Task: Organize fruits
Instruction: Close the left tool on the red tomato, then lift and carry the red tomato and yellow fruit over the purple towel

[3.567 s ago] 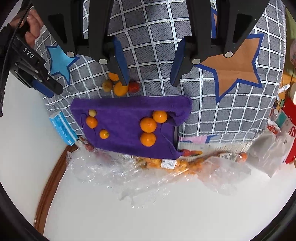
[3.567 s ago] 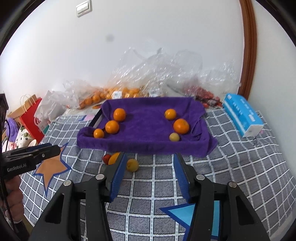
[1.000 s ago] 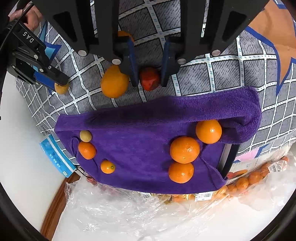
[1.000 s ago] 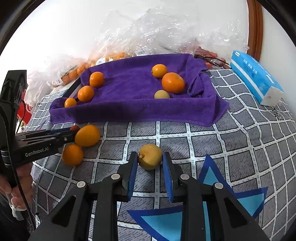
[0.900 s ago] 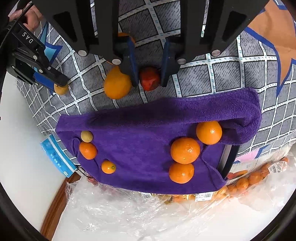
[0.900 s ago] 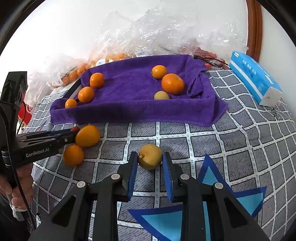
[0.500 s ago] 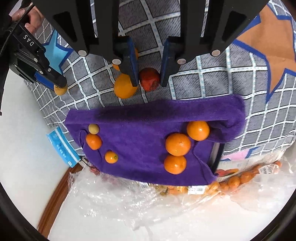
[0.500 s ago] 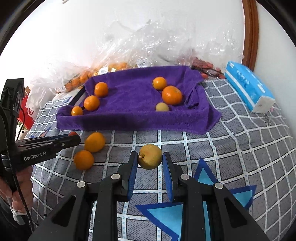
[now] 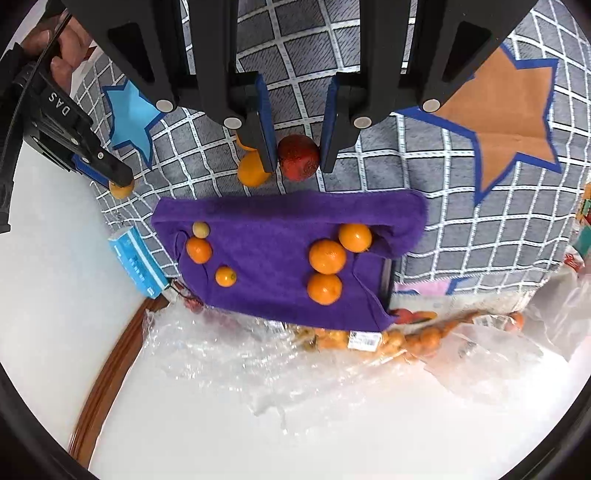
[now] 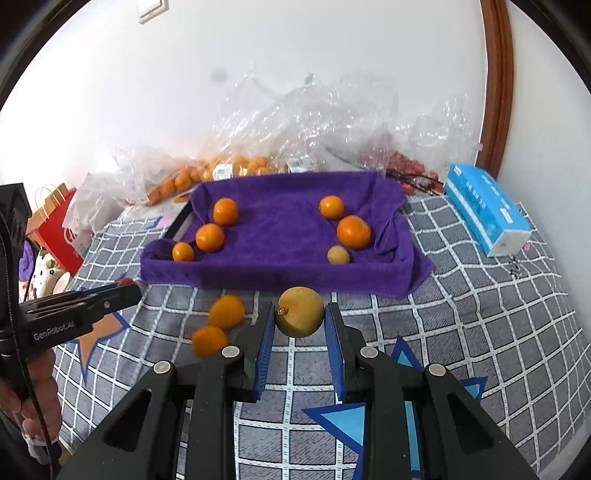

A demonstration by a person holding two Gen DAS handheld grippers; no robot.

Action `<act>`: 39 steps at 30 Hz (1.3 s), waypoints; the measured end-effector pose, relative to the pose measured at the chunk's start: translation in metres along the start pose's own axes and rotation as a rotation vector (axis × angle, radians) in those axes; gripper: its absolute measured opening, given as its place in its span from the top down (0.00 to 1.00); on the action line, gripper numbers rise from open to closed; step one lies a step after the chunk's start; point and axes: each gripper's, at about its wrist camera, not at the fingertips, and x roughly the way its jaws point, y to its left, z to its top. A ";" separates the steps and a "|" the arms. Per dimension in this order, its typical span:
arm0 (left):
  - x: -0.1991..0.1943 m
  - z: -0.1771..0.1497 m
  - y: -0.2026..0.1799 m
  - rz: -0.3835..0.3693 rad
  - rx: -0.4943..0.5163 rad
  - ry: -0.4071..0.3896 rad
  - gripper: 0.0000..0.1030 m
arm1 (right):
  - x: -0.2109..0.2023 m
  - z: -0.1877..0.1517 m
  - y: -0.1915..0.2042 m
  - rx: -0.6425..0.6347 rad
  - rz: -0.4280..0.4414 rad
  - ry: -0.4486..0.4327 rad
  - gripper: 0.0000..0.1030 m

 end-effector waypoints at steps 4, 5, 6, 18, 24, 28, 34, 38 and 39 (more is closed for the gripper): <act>-0.015 0.003 0.004 0.006 0.002 -0.016 0.78 | -0.009 0.006 0.006 0.008 0.007 -0.017 0.74; -0.017 0.004 0.005 0.007 0.004 -0.019 0.78 | -0.011 0.007 0.007 0.008 0.008 -0.023 0.74; -0.020 0.005 0.005 0.008 0.006 -0.023 0.78 | -0.013 0.008 0.009 0.007 0.006 -0.026 0.74; -0.032 0.028 -0.003 -0.017 0.037 -0.062 0.78 | -0.029 0.040 0.011 -0.001 0.019 -0.080 0.74; -0.034 0.041 0.000 -0.024 0.039 -0.071 0.78 | -0.023 0.051 0.010 0.006 0.011 -0.078 0.74; -0.035 0.047 0.001 -0.029 0.054 -0.082 0.78 | -0.020 0.057 0.013 -0.002 0.011 -0.087 0.74; -0.031 0.057 0.004 -0.027 0.056 -0.084 0.78 | -0.014 0.066 0.012 0.021 0.053 -0.088 0.74; -0.031 0.064 0.007 -0.022 0.051 -0.091 0.78 | -0.012 0.072 0.010 0.023 0.049 -0.094 0.74; -0.030 0.066 0.007 -0.021 0.051 -0.093 0.78 | -0.011 0.073 0.009 0.024 0.047 -0.096 0.74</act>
